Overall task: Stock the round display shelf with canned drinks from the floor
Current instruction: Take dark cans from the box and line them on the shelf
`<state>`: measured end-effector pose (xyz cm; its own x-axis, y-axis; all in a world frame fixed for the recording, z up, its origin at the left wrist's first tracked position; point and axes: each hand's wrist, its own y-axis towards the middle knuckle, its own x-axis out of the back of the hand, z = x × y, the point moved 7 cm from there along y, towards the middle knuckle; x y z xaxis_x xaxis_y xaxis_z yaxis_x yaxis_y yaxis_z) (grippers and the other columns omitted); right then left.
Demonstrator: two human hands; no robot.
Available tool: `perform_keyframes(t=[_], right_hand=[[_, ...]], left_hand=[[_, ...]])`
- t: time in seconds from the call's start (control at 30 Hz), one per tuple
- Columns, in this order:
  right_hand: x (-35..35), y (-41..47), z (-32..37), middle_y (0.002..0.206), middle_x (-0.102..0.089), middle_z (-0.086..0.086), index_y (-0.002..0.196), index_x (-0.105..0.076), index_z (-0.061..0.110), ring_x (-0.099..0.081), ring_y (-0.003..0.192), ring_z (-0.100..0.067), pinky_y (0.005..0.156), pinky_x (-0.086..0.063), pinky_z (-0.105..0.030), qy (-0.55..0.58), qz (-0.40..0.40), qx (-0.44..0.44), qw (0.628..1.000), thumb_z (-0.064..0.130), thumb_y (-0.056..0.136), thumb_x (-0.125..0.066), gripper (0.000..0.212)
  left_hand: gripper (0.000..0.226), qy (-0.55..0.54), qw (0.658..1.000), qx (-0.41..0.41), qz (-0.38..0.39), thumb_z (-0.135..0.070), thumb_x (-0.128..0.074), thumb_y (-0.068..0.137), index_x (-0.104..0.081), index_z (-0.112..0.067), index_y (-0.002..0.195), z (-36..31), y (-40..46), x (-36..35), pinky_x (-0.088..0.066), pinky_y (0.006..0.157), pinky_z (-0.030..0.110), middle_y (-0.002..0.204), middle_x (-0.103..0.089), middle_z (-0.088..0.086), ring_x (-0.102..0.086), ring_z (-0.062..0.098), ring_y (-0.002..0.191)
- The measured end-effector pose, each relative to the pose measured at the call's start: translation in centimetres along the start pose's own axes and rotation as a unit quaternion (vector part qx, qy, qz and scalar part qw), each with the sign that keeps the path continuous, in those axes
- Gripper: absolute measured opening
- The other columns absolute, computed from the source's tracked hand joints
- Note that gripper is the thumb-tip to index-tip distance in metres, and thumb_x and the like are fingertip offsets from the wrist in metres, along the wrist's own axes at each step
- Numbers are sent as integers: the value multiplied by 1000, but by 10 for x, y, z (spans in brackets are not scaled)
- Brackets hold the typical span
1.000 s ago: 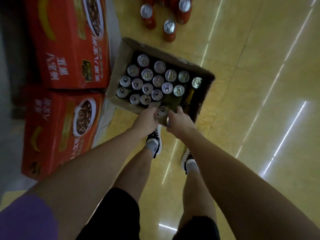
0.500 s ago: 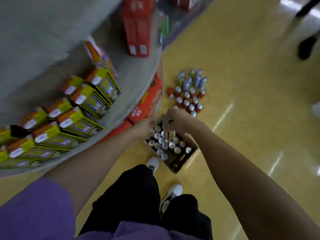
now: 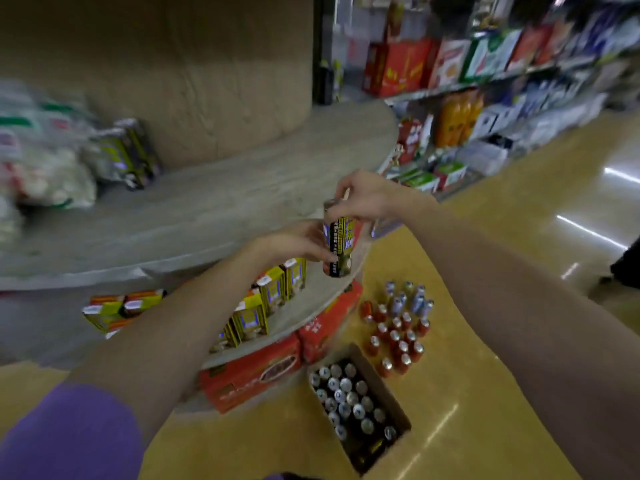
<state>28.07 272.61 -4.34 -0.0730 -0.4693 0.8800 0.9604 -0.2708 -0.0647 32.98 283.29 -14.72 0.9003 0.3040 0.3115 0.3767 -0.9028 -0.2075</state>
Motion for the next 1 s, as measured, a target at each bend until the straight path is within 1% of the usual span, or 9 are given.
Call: perform_keyframes(t=[0.07, 0.13, 0.27, 0.37, 0.47, 0.67, 0.77, 0.9, 1.0], right_hand=[[7, 6, 34, 61, -58, 2, 90, -67, 16, -52, 53, -13, 48, -39, -21, 9, -17, 7, 1000, 41, 67, -81, 37], [8, 12, 65, 56, -59, -3, 90, -68, 13, -51, 48, -18, 48, -42, -25, 26, -20, 5, 999, 42, 65, -80, 40], [5, 21, 124, 50, -59, -7, 77, -69, 8, -51, 43, -21, 45, -44, -26, -21, -27, -6, 999, 50, 66, -75, 44], [-1, 24, 163, 40, -56, -2, 60, -67, 9, -51, 38, -19, 50, -49, -27, -70, -17, -19, 997, 54, 72, -71, 47], [-11, 33, 197, 42, -59, -4, 55, -67, 10, -53, 37, -19, 57, -54, -28, -89, -17, -23, 996, 56, 72, -68, 49], [-37, 58, 256, 63, -68, -9, 78, -69, 6, -61, 52, -20, 58, -56, -31, -61, 56, -27, 996, 65, 81, -62, 60], [-54, 68, 290, 79, -65, -7, 86, -64, 10, -61, 63, -18, 57, -53, -27, -8, 128, 1, 992, 59, 81, -68, 49], [-68, 88, 328, 94, -72, -14, 104, -66, 3, -67, 71, -18, 61, -55, -28, 1, 124, 53, 991, 39, 73, -84, 51], [-80, 99, 352, 85, -70, -9, 93, -66, 8, -66, 71, -16, 59, -54, -23, 0, 120, 83, 989, 32, 72, -86, 37]], left_hand=[[58, -13, 1000, -12, -6, -4, -80, 73, -58, -9, 127, -9, -18, 24, -45, 105, 46, 120, -68, 10, -63, 27, 115], [58, -19, 999, -16, -27, -10, -83, 70, -61, -11, 124, -10, -36, 52, -44, 104, 52, 121, -67, 13, -62, 31, 116], [52, -30, 996, -17, -78, -15, -83, 71, -63, -11, 120, -7, -76, 96, -47, 101, 43, 118, -65, 17, -63, 29, 111], [53, -27, 994, -24, -106, -19, -85, 71, -63, -13, 119, 0, -103, 123, -51, 99, 43, 118, -65, 18, -64, 27, 107], [48, -16, 991, -36, -130, -16, -83, 75, -62, -10, 119, 3, -129, 145, -51, 95, 41, 112, -67, 14, -64, 21, 99], [54, -64, 980, -39, -187, -10, -86, 69, -60, -8, 116, 20, -178, 197, -53, 72, 31, 101, -69, 9, -66, 18, 91], [54, -73, 973, -33, -215, -11, -89, 64, -63, -10, 111, 36, -204, 223, -50, 66, 27, 98, -72, 8, -67, 16, 85], [48, -111, 961, -33, -250, -4, -88, 63, -65, -18, 103, 55, -228, 257, -53, 71, 30, 97, -72, 5, -68, 17, 90], [50, -138, 954, -34, -263, 2, -85, 65, -64, -19, 105, 65, -239, 280, -55, 79, 34, 97, -71, 2, -69, 18, 93]])
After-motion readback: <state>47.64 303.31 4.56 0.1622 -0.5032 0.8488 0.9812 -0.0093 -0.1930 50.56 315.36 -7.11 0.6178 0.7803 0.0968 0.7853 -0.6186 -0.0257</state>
